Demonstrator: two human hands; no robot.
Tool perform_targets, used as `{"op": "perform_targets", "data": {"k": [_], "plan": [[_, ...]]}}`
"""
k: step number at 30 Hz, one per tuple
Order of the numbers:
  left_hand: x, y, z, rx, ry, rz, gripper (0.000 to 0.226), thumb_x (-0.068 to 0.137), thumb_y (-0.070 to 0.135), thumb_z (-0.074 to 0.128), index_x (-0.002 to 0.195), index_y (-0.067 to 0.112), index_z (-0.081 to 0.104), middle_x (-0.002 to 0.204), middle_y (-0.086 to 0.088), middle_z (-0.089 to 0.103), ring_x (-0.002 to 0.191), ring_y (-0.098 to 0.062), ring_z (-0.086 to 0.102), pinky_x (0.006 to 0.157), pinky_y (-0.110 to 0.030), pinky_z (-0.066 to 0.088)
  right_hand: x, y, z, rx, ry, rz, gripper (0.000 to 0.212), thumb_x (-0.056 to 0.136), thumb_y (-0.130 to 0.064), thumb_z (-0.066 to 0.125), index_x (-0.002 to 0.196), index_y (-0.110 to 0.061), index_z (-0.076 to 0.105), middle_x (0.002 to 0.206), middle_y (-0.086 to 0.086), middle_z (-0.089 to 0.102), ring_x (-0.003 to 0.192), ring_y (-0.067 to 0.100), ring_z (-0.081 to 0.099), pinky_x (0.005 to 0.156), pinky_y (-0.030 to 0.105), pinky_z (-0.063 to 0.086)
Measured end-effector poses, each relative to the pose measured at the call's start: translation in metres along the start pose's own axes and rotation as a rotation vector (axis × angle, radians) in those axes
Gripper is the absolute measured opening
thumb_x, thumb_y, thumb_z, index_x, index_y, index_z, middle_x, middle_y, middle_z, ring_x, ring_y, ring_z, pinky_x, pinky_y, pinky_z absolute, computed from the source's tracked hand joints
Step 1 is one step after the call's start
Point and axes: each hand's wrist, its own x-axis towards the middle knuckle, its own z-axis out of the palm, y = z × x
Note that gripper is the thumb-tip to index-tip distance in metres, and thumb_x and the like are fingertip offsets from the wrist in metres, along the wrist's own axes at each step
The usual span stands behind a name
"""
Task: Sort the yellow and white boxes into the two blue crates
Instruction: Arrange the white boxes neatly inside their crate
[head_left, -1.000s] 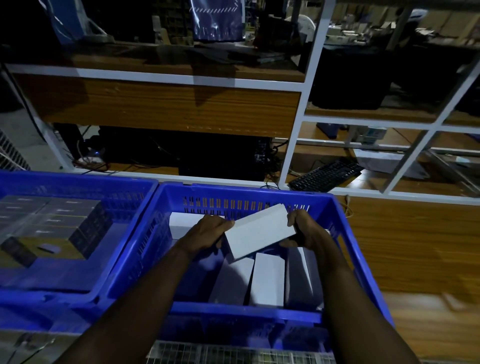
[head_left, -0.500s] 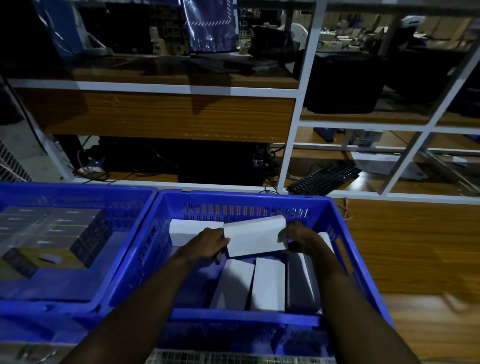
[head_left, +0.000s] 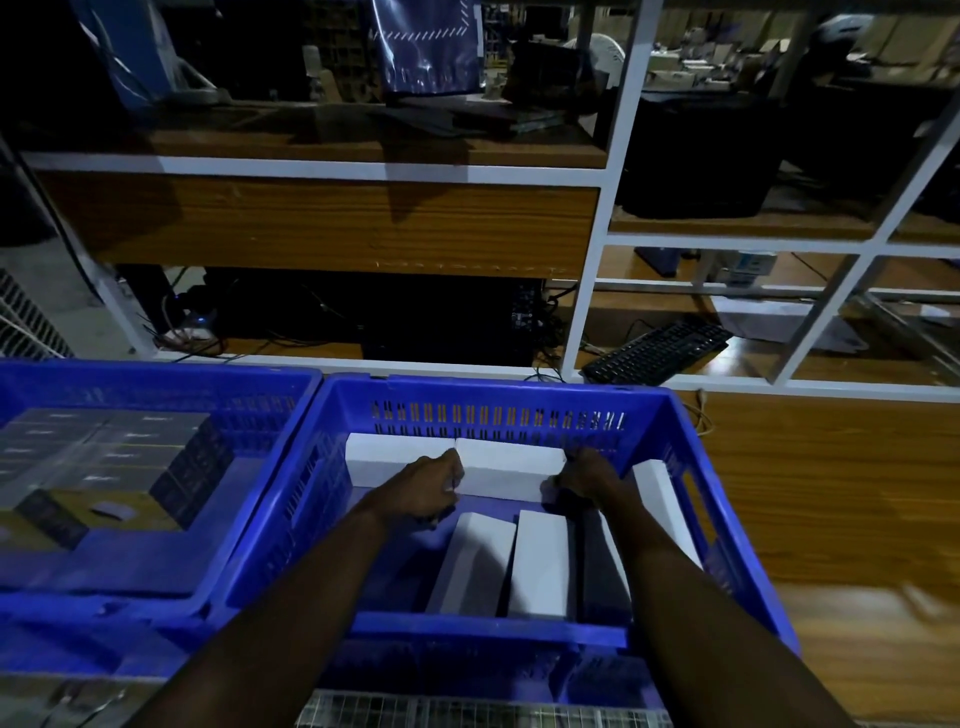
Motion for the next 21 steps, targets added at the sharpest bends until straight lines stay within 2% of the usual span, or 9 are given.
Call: {"op": "perform_targets", "data": {"k": [3,7,10,12,14,16,17,18,21], "plan": [[0.0,-0.002,0.0,0.05,-0.073,-0.016,0.023,0.088,0.011,0.058,0.108,0.019,0.053,0.077,0.001,0.061,0.056,-0.019,0.064,0.051,-0.027,0.051,0.001,-0.001,0.002,0.003,0.006,0.016,0.04,0.083,-0.007,0.067,0.122,0.001,0.058,0.123,0.021,0.061,0.112,0.037,0.06,0.094,0.044,0.052],[0.002,-0.003,0.0,0.109,-0.099,-0.01,0.036,0.084,0.015,0.062,0.119,0.024,0.055,0.102,-0.001,0.062,0.079,-0.02,0.066,0.065,-0.031,0.056,0.001,-0.006,0.001,-0.064,0.024,0.06,0.035,0.089,-0.008,0.06,0.122,0.003,0.058,0.124,0.022,0.06,0.114,0.036,0.059,0.089,0.038,0.05],[0.002,-0.003,0.0,0.124,-0.118,-0.009,0.043,0.081,0.012,0.064,0.121,0.023,0.055,0.104,0.002,0.061,0.084,-0.019,0.062,0.067,-0.031,0.053,0.0,-0.006,0.002,-0.08,0.035,0.091,0.034,0.09,-0.009,0.059,0.122,0.003,0.058,0.123,0.021,0.061,0.115,0.035,0.058,0.088,0.037,0.049],[0.004,-0.003,0.0,0.136,-0.122,-0.002,0.044,0.082,0.009,0.064,0.123,0.021,0.056,0.099,0.006,0.056,0.081,-0.014,0.056,0.067,-0.024,0.045,0.001,-0.005,0.003,-0.022,0.014,0.08,0.036,0.085,-0.01,0.064,0.119,0.002,0.06,0.121,0.021,0.062,0.112,0.036,0.06,0.091,0.04,0.052],[0.005,-0.003,0.001,0.153,-0.119,-0.005,0.044,0.081,0.009,0.063,0.123,0.021,0.056,0.1,0.006,0.056,0.081,-0.015,0.057,0.066,-0.025,0.045,0.004,0.0,0.003,0.014,-0.016,0.075,0.039,0.082,-0.01,0.065,0.118,0.002,0.061,0.118,0.021,0.063,0.108,0.035,0.062,0.091,0.041,0.054],[0.005,-0.002,0.0,0.169,-0.123,-0.013,0.044,0.079,0.01,0.064,0.121,0.022,0.057,0.106,0.002,0.06,0.085,-0.019,0.061,0.069,-0.03,0.051,0.008,0.003,0.004,0.004,-0.067,0.076,0.039,0.084,-0.012,0.065,0.12,0.002,0.06,0.109,0.015,0.066,0.094,0.025,0.066,0.08,0.031,0.056],[0.005,-0.003,0.001,0.177,-0.126,-0.014,0.044,0.079,0.011,0.064,0.121,0.021,0.058,0.11,-0.001,0.062,0.087,-0.021,0.063,0.071,-0.033,0.054,0.007,0.002,0.004,-0.038,-0.083,0.078,0.038,0.086,-0.016,0.063,0.12,0.002,0.06,0.106,0.012,0.066,0.088,0.021,0.066,0.074,0.026,0.055],[0.005,-0.002,0.001,0.188,-0.129,-0.018,0.044,0.078,0.013,0.065,0.121,0.02,0.059,0.113,-0.002,0.063,0.089,-0.021,0.064,0.074,-0.035,0.056,0.006,-0.002,0.005,-0.119,-0.084,0.075,0.036,0.089,-0.021,0.061,0.118,0.0,0.061,0.108,0.012,0.066,0.089,0.021,0.065,0.074,0.027,0.053],[0.004,-0.006,0.0,0.207,-0.121,-0.045,0.039,0.074,0.022,0.064,0.113,0.021,0.064,0.112,-0.003,0.068,0.091,-0.021,0.067,0.078,-0.04,0.058,-0.001,-0.018,0.006,-0.368,-0.041,0.013,0.038,0.092,-0.031,0.055,0.117,-0.004,0.061,0.119,0.015,0.063,0.109,0.032,0.061,0.089,0.036,0.051]]}}
